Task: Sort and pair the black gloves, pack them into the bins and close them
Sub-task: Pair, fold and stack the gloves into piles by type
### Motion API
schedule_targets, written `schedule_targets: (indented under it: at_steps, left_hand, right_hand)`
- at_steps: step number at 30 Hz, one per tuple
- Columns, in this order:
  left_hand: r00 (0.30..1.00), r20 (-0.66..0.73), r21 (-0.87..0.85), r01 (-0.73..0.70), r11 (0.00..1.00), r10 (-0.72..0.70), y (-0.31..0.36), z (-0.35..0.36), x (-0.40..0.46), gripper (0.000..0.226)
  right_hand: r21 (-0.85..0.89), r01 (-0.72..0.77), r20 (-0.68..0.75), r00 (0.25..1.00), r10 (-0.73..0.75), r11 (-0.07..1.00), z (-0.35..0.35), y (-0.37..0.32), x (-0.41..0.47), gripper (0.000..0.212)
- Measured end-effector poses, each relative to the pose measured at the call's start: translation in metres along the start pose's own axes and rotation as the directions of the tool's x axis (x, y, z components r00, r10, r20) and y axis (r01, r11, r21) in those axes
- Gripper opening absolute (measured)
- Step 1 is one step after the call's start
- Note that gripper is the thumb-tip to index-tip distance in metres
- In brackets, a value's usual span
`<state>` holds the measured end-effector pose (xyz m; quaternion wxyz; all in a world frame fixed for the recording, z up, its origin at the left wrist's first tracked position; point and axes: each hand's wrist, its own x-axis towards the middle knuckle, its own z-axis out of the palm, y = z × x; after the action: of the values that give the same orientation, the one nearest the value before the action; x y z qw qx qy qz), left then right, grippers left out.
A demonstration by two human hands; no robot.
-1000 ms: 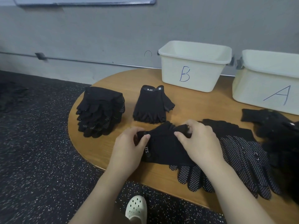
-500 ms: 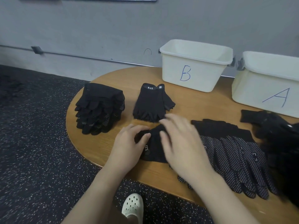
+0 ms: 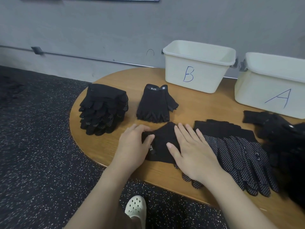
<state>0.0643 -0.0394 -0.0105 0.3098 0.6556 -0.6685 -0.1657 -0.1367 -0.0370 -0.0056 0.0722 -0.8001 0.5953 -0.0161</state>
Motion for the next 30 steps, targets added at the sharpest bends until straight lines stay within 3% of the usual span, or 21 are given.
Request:
schedule_targets:
  at_steps: [4,15,19,21,24,27,30]
  left_hand:
    - [0.999,0.030,0.030,-0.013,0.999,0.012,0.000,-0.008,-0.006,0.044]
    - [0.997,0.075,-0.291,0.045,0.956,-0.024,0.010,-0.007,-0.022,0.021]
    - [1.000,0.020,-0.405,-0.010,0.914,0.020,0.018,-0.002,-0.024,0.030]
    - [0.999,0.000,-0.436,-0.042,0.899,0.046,0.020,0.000,-0.026,0.032]
    - [0.991,-0.051,-0.449,-0.133,0.883,0.123,0.028,0.002,-0.028,0.030]
    - [0.972,-0.142,-0.441,-0.233,0.867,0.189,0.036,0.005,-0.028,0.031]
    - [0.981,-0.172,-0.595,-0.180,0.783,0.094,0.039,0.006,-0.028,0.046]
  right_hand:
    - [0.002,-0.017,-0.015,1.000,0.017,1.000,0.001,-0.003,-0.001,0.076]
    - [0.061,-0.002,-0.107,0.994,0.009,0.998,-0.003,-0.005,-0.002,0.077]
    - [0.172,0.193,-0.300,0.944,-0.135,0.966,-0.019,-0.006,0.002,0.077]
    - [0.233,0.311,-0.323,0.918,-0.228,0.921,-0.026,-0.003,0.003,0.076]
    - [0.281,0.365,-0.303,0.911,-0.279,0.888,-0.030,0.000,0.007,0.063]
    - [0.308,0.323,-0.309,0.924,-0.228,0.895,-0.036,0.002,0.012,0.035]
    - [0.312,0.323,-0.363,0.910,-0.202,0.894,-0.044,0.004,0.017,0.017]
